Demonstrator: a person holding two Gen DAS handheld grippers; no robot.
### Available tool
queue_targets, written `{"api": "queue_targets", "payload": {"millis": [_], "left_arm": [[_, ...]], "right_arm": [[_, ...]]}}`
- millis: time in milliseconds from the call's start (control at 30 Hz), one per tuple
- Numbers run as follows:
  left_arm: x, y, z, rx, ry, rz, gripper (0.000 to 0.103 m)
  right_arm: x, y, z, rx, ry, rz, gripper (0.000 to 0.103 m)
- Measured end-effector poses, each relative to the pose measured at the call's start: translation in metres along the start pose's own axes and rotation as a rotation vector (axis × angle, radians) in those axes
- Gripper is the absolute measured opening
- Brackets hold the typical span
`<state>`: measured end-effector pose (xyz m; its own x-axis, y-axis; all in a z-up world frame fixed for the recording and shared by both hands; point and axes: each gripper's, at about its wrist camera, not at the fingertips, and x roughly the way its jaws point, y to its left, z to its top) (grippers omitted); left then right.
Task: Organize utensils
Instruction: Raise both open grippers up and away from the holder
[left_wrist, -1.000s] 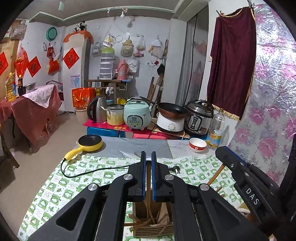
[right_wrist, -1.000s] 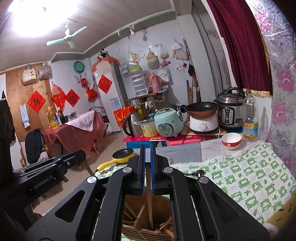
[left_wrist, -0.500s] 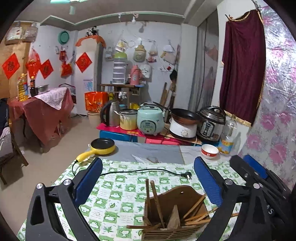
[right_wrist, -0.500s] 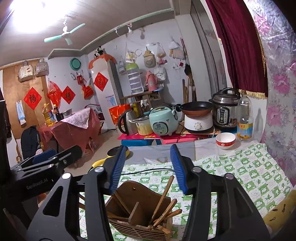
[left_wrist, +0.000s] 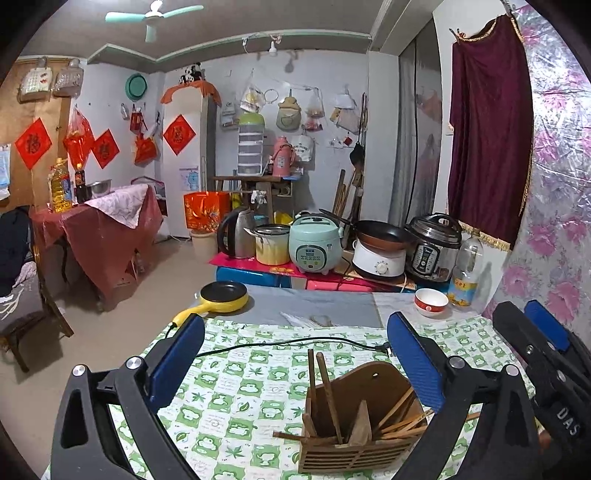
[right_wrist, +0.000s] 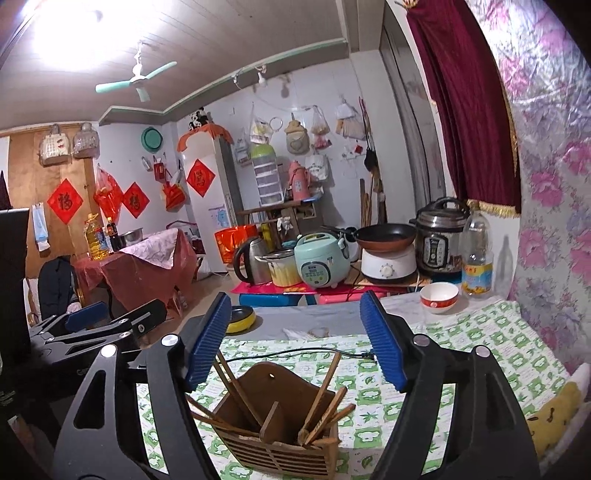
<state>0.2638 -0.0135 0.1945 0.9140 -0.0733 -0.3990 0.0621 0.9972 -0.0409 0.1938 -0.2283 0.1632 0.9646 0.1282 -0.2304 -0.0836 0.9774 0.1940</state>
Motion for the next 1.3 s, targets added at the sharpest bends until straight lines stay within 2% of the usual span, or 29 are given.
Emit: {"api": "queue_targets", "payload": {"millis": [267,467,700,833,900,1067,1300], "left_arm": [[-0.021,-0.008,-0.014,0.006,-0.029,-0.009,0.097],[-0.029,-0.015,-0.026,-0.007,-0.043,-0.043,0.097],[-0.032,-0.018,-0.058,0.046,-0.082,0.033,0.097],[-0.018,-0.014,-0.087,0.087,-0.024,0.078,0.097],[-0.012,-0.012,-0.099,0.101,-0.002,0.097,0.097],[0.006,-0.008,-0.129,0.138,0.072,0.159,0.097],[0.014,0.004,-0.146,0.112,0.114,0.142,0.097]], "right_arm": [[-0.039,0.003,-0.002,-0.029,-0.045,-0.043,0.078],[-0.048,-0.009,-0.008,-0.019,-0.041,-0.091,0.082],[-0.039,-0.017,-0.028,0.001,0.009,-0.116,0.083],[-0.041,-0.024,-0.063,-0.008,0.024,-0.166,0.089],[-0.034,-0.029,-0.080,-0.023,0.081,-0.180,0.089],[-0.022,-0.037,-0.096,0.006,0.152,-0.183,0.089],[-0.023,-0.029,-0.113,-0.020,0.172,-0.183,0.093]]}}
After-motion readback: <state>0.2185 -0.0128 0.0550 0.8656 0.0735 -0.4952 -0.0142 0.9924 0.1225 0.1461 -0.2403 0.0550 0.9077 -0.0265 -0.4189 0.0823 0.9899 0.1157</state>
